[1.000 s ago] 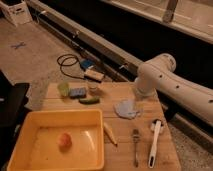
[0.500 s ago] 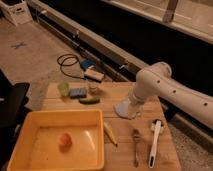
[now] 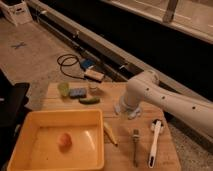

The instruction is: Place banana in plastic cup

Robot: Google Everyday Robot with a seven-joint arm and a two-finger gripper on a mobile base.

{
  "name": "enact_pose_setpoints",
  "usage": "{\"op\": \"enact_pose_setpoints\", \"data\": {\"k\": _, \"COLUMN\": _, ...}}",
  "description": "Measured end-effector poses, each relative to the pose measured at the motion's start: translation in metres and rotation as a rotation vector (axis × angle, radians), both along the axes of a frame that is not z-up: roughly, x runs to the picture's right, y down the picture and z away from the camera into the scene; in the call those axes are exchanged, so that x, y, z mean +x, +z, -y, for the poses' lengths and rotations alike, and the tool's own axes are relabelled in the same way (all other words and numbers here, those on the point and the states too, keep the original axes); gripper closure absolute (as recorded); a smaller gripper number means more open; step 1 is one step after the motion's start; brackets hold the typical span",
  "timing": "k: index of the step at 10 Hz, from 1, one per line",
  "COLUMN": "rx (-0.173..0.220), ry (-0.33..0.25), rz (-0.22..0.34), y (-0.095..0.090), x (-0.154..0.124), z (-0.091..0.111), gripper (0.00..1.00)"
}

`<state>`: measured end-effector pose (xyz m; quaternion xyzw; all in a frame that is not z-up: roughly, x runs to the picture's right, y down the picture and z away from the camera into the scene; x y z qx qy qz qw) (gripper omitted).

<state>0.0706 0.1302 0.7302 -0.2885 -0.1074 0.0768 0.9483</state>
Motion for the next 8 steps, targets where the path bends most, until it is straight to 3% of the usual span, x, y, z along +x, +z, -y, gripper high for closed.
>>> {"op": "enact_pose_setpoints", "data": {"k": 5, "rx": -0.074, "ry": -0.018, "rz": -0.118, "y": 0.027, "x": -0.007, "z": -0.043, "gripper": 0.35}}
{"op": "enact_pose_setpoints", "data": {"k": 8, "rx": -0.079, "ry": -0.018, "rz": -0.130, "y": 0.028, "x": -0.005, "z": -0.045, "gripper": 0.35}}
